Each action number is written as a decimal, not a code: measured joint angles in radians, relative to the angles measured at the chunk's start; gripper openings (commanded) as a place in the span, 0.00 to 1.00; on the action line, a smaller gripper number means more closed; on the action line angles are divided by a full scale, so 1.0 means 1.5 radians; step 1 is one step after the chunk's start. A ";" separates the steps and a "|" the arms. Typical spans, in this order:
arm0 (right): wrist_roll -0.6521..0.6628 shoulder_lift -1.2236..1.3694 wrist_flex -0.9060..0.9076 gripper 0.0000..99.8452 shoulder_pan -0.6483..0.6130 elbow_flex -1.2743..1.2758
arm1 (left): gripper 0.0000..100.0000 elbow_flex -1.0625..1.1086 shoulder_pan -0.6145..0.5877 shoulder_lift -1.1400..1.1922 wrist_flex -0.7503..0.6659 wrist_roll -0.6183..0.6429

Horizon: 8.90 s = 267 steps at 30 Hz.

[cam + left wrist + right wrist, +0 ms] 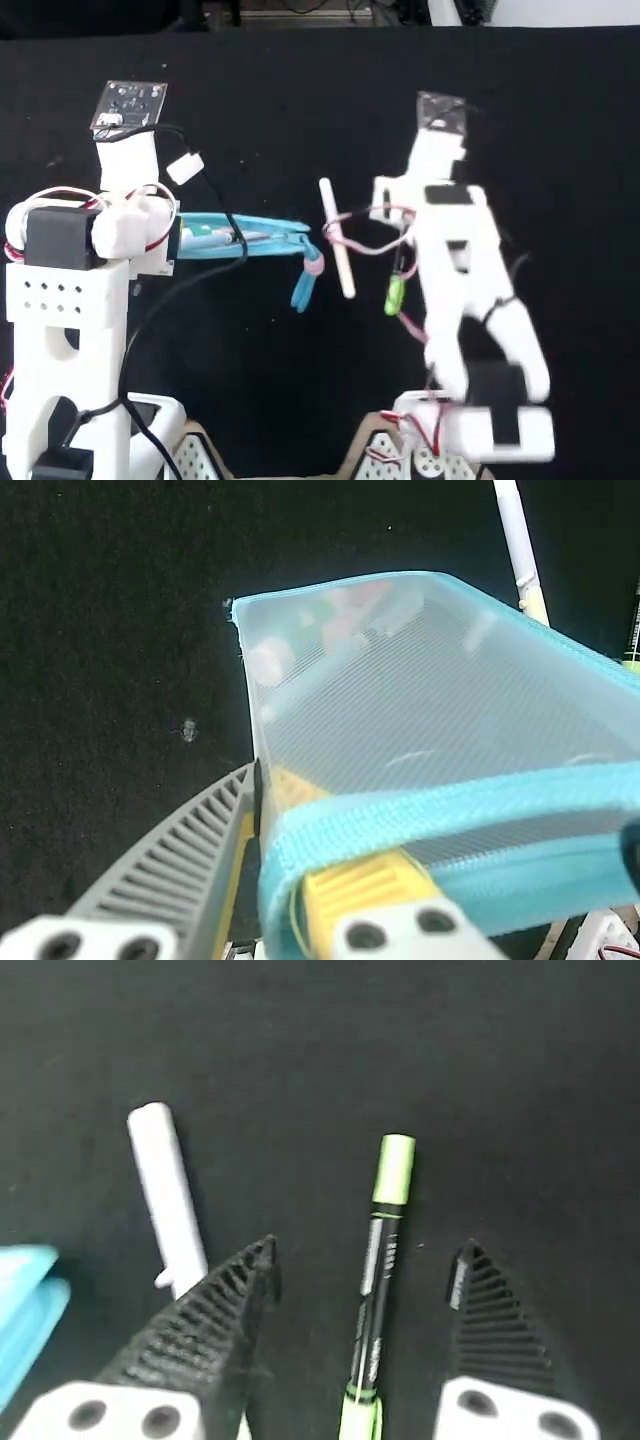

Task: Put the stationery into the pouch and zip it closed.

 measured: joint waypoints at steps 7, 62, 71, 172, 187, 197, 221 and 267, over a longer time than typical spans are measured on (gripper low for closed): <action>-0.070 0.209 0.041 0.27 0.038 -0.140 | 0.03 0.000 0.000 0.000 0.000 0.000; 0.035 0.038 0.604 0.01 -0.064 -0.637 | 0.03 0.011 0.000 -0.001 0.000 0.000; 0.047 -0.314 0.604 0.01 -0.169 -0.621 | 0.03 0.011 0.000 -0.001 -0.004 0.000; 0.238 -0.684 0.110 0.01 -0.497 0.032 | 0.03 0.012 0.000 -0.001 -0.004 0.000; 0.403 -0.560 0.170 0.01 -0.507 -0.020 | 0.03 0.012 0.000 -0.001 -0.004 0.000; 0.404 -0.550 0.170 0.24 -0.594 -0.029 | 0.03 0.012 0.000 -0.001 -0.004 0.000; 0.206 -0.519 0.331 0.16 -0.249 -0.157 | 0.03 0.012 0.000 -0.001 -0.004 0.000; 0.194 0.323 0.090 0.01 -0.066 -0.242 | 0.03 0.012 0.000 -0.001 -0.004 0.000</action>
